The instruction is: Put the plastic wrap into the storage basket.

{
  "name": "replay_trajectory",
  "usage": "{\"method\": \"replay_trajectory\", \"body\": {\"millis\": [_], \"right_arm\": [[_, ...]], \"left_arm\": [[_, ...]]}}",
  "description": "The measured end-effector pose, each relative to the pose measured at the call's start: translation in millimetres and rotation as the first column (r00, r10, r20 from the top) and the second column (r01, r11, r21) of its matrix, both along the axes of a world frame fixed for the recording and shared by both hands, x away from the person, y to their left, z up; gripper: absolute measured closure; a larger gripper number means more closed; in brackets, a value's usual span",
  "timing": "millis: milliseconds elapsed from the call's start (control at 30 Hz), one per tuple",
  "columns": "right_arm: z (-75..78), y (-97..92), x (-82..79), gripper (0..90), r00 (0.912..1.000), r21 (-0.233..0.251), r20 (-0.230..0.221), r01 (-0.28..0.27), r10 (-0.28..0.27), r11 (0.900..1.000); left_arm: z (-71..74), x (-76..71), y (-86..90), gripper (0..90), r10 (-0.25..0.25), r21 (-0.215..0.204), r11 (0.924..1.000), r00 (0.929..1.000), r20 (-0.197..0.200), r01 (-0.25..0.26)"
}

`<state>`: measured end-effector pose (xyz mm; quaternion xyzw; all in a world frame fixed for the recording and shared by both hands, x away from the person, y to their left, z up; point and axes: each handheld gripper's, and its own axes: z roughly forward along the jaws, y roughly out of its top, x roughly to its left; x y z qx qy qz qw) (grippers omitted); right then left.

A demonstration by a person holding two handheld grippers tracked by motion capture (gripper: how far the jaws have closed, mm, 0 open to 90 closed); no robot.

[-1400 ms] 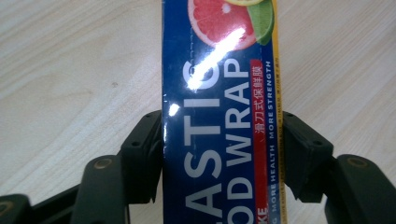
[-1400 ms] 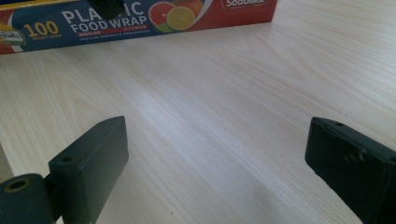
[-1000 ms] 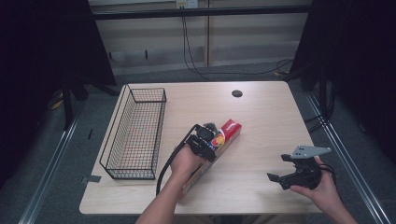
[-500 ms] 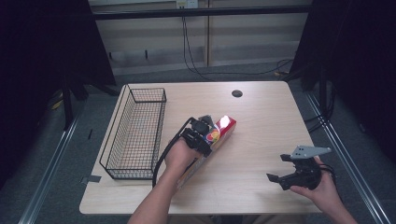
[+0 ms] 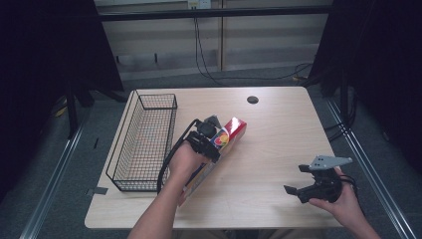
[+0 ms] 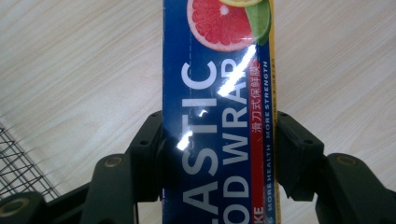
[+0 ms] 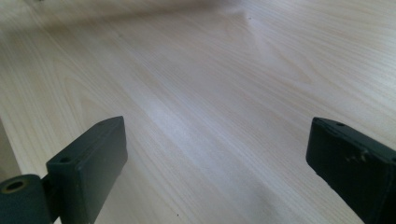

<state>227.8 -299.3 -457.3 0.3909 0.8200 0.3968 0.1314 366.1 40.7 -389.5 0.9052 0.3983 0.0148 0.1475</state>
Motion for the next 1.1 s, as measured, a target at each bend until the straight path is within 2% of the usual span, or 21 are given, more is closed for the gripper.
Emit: {"method": "replay_trajectory", "body": {"millis": [333,467,533,700,1100], "right_arm": [[-0.9,1.0,0.3,5.3,1.0000,-0.002,0.001,0.002,-0.002,1.0000],[-0.9,1.4,0.1,5.4,1.0000,-0.001,-0.001,0.002,-0.002,1.0000],[-1.0,1.7,0.0,5.1,1.0000,-0.001,-0.002,0.002,-0.002,1.0000],[-1.1,1.9,0.1,4.7,1.0000,0.000,-0.002,0.004,-0.004,1.0000],[-2.2,0.8,0.7,2.5,0.9998,0.019,-0.018,-0.008,0.008,0.9998]], "left_arm": [[10.7,2.1,9.3,43.9,0.037,-0.026,0.9990,0.9993,0.003,-0.037],[14.0,2.9,11.7,43.9,0.039,-0.009,0.9992,0.9991,0.017,-0.039],[15.4,3.9,13.4,43.9,0.048,-0.016,0.9987,0.9988,0.011,-0.048],[20.4,5.2,16.6,43.9,0.057,-0.001,0.9984,0.9982,0.017,-0.057],[31.3,8.6,28.0,43.8,0.085,-0.003,0.9963,0.9960,0.027,-0.085]]}}
